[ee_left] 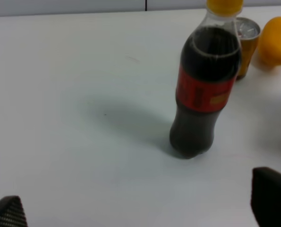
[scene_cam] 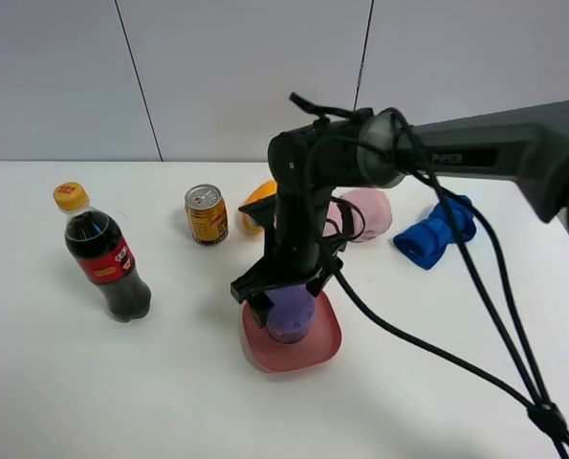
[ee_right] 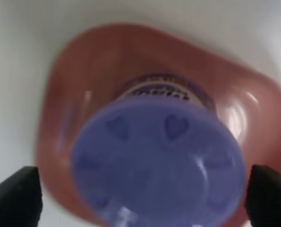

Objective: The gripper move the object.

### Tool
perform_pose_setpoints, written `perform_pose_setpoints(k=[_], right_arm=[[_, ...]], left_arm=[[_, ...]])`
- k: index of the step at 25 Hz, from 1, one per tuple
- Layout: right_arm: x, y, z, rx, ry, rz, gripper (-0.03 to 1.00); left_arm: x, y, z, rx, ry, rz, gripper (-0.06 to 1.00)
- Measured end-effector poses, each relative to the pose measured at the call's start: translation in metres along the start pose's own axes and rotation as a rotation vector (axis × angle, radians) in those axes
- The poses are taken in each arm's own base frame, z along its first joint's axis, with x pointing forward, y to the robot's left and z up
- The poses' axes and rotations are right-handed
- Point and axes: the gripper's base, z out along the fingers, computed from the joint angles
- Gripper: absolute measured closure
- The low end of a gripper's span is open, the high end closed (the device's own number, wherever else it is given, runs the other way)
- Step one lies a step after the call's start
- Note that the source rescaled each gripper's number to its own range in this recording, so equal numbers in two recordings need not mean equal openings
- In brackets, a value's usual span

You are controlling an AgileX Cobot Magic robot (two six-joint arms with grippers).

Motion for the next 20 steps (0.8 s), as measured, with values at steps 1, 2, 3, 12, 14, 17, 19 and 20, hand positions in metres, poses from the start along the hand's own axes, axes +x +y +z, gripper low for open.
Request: perform_pose_setpoints(k=[1, 2, 3, 12, 14, 17, 19, 20], right_arm=[[0.001, 0.001, -0.012, -0.004, -0.028, -0.004, 0.41], [0.003, 0.003, -0.028, -0.01, -0.066, -0.009, 0.41], [0.006, 0.005, -0.046, -0.017, -0.11, -0.015, 0.41], [0.069, -0.003, -0.224, 0.133, -0.696, -0.035, 0.39], [0.096, -0.01, -0.261, 0.191, -0.822, -0.022, 0.39], [0.138, -0.018, -0.303, 0.25, -0.964, -0.001, 0.39], [0.165, -0.023, -0.321, 0.282, -1.022, 0.012, 0.39], [0.179, -0.026, -0.33, 0.293, -1.055, 0.018, 0.39]], left_arm=[[0.0, 0.0, 0.0, 0.0, 0.0, 0.0, -0.06], [0.0, 0.0, 0.0, 0.0, 0.0, 0.0, -0.06], [0.0, 0.0, 0.0, 0.0, 0.0, 0.0, -0.06], [0.0, 0.0, 0.0, 0.0, 0.0, 0.0, -0.06], [0.0, 0.0, 0.0, 0.0, 0.0, 0.0, -0.06], [0.0, 0.0, 0.0, 0.0, 0.0, 0.0, -0.06], [0.0, 0.0, 0.0, 0.0, 0.0, 0.0, -0.06], [0.0, 0.0, 0.0, 0.0, 0.0, 0.0, -0.06]])
